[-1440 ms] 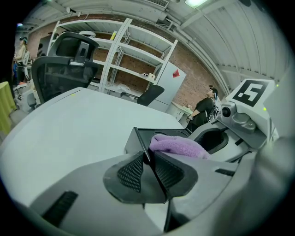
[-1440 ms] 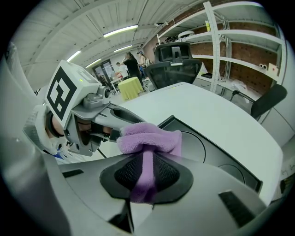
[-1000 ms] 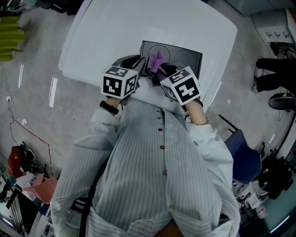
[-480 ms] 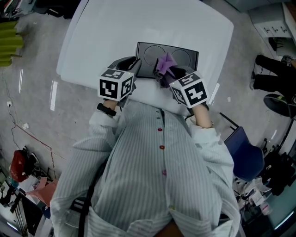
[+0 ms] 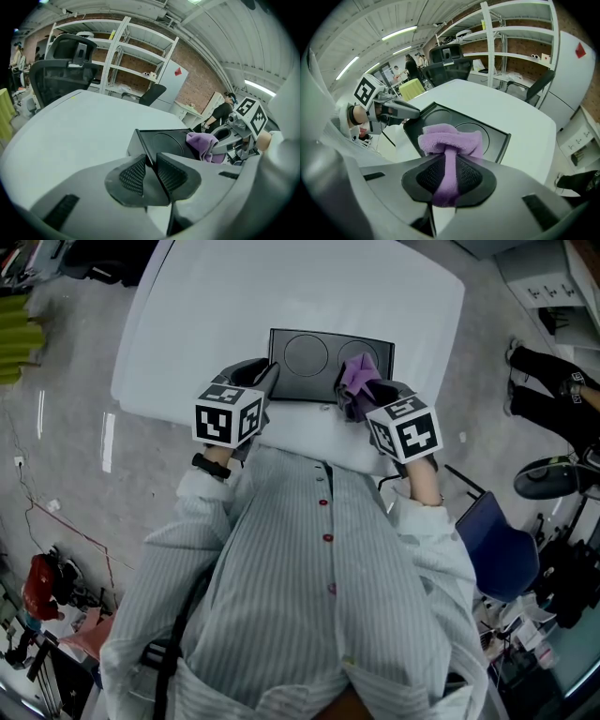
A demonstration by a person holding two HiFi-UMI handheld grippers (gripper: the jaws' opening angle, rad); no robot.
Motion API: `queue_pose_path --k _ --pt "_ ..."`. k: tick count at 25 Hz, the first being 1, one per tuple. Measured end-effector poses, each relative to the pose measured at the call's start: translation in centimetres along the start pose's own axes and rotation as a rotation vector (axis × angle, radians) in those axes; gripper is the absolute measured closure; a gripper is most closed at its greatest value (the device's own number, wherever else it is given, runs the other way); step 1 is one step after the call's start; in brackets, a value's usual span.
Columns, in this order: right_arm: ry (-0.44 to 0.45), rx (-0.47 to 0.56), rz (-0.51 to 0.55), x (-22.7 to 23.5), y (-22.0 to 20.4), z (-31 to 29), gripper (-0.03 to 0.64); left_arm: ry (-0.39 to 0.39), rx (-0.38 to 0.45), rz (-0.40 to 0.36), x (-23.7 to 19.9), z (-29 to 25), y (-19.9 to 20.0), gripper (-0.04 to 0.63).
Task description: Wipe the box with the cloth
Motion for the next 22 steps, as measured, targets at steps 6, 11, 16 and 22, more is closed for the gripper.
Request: queue_pose_path --k 6,11,16,22 --pt "-0.047 -0.035 0.002 1.1 -1.3 1.1 0.552 -0.003 -0.004 0.002 0.0 0.0 0.1 0.526" --pt "-0.06 -0.038 -0.01 1.6 -2.1 1.7 0.552 -0.002 -0.004 0.002 0.3 0.0 -0.1 0.525" --pt "-0.06 -0.025 -0.016 1.5 -2.3 1.8 0.552 0.0 -0.002 0.007 0.5 0.0 -0.2 0.525" --pt "-0.051 0.0 -0.034 1.4 -1.9 1.7 0.552 0.005 0.004 0.014 0.2 0.2 0.0 0.525"
Point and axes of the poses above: the fingertips, and each gripper's own axes: z backward along the fingers, x to its right, y out of its top, the point moved 2 cm from there along z, backward along the fingers, and after that the axes turned 9 degrees about z, right-handed, at the moved point
